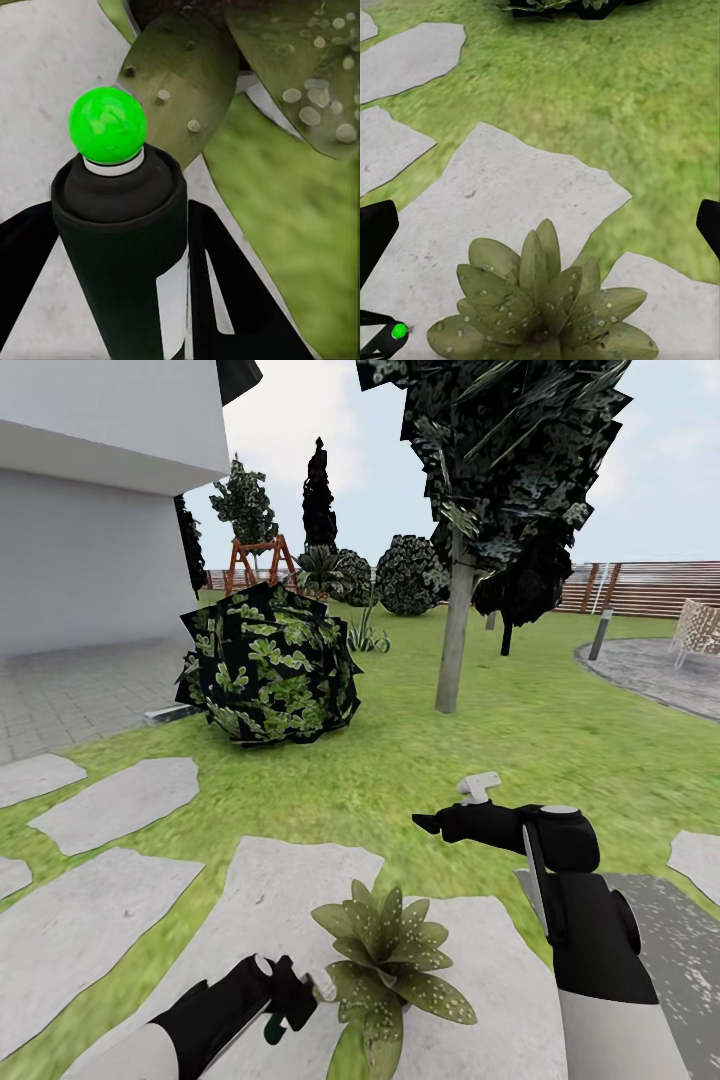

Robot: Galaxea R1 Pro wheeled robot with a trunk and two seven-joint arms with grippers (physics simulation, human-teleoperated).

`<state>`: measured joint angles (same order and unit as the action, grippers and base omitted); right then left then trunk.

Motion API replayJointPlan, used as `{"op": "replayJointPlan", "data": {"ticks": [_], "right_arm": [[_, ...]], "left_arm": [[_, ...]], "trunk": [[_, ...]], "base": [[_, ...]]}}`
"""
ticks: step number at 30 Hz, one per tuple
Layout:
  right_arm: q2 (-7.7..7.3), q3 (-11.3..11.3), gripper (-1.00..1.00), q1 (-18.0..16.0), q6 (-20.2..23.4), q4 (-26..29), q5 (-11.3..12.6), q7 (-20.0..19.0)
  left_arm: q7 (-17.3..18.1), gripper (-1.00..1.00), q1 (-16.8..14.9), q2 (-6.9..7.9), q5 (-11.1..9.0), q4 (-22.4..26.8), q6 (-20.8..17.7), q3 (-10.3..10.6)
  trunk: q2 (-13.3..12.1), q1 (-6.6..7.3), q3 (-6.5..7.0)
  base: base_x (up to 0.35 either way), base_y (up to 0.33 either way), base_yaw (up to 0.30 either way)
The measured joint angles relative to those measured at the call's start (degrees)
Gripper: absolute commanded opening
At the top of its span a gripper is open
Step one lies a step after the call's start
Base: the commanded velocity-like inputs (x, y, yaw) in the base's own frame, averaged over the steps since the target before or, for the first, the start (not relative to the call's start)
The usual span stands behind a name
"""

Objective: Pick up the pesticide atomizer in the garden and spray insectifuge to fully cover both potted plants in the garden.

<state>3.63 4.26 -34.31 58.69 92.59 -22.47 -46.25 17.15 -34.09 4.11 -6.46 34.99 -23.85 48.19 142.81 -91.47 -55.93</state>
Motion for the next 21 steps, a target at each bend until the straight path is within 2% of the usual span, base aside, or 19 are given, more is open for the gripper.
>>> {"op": "replayJointPlan", "data": {"ticks": [10,15,17,19,21], "right_arm": [[0.07,0.0,1.00,0.1,-0.1,0.0,0.0,0.1],[0.08,-0.1,1.00,0.2,-0.2,0.0,0.0,0.1],[0.04,0.0,1.00,0.2,-0.3,0.0,0.0,0.1],[0.15,0.0,1.00,0.5,-0.5,0.0,0.0,0.0],[0.17,-0.1,1.00,0.7,-0.7,0.0,0.0,0.0]], "left_arm": [[0.6,-1.00,0.0,-0.10,0.1,-0.5,0.7,0.3],[3.8,-1.00,0.0,-0.26,0.3,-0.4,2.0,0.1],[5.6,-1.00,0.1,0.25,-0.5,-0.2,3.6,-2.8],[6.3,-1.00,0.7,0.51,-0.7,0.1,4.2,-7.6],[6.2,-1.00,1.9,0.95,-0.7,0.2,4.5,-11.0]], "trunk": [[0.0,0.00,0.00],[0.0,0.00,0.00],[0.0,0.00,0.00],[0.0,0.00,0.00],[0.0,0.00,0.00]], "base": [[0.000,0.000,0.000],[0.000,0.000,0.000],[0.000,0.000,0.000],[0.000,0.000,0.000],[0.000,0.000,0.000]]}}
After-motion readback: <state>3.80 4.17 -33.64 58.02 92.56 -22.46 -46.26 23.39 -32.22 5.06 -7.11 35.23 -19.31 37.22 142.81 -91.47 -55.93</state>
